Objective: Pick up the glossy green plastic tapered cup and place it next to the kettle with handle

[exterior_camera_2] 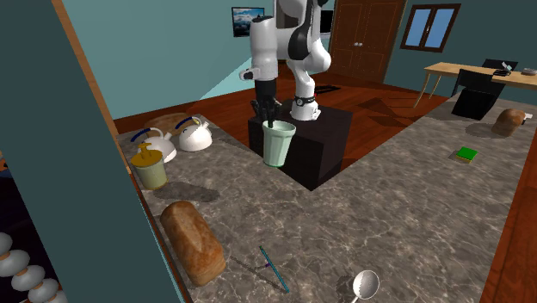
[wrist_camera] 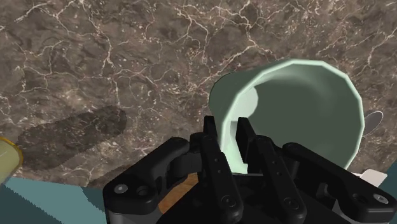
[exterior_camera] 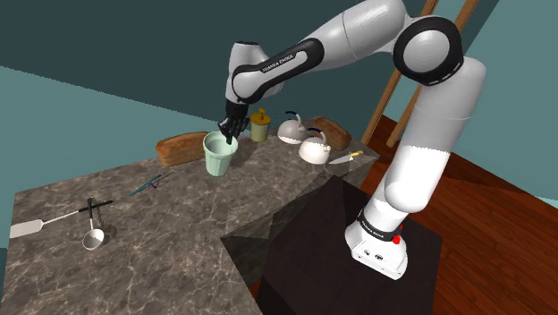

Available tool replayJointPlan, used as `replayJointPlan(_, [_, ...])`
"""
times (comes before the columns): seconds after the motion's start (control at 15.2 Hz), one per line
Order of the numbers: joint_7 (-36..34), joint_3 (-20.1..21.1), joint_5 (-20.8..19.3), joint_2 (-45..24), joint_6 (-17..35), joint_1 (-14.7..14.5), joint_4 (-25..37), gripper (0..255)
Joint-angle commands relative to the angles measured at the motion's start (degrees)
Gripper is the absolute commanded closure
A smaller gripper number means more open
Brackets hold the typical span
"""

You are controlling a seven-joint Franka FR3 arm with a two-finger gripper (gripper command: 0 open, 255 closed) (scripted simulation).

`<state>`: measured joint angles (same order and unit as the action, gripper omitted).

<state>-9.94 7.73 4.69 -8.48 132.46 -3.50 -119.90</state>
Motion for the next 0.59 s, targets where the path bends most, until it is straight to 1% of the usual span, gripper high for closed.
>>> replayJointPlan(0.0, [-0.1, 0.0, 0.0, 0.9, -1.5, 0.0, 0.6, 255])
replayJointPlan(0.46, [-0.3, 0.0, 0.1, 3.3, -6.2, 0.1, 3.0, 255])
replayJointPlan(0.53, [1.1, -0.5, 0.5, 4.1, -6.1, 0.8, 2.0, 255])
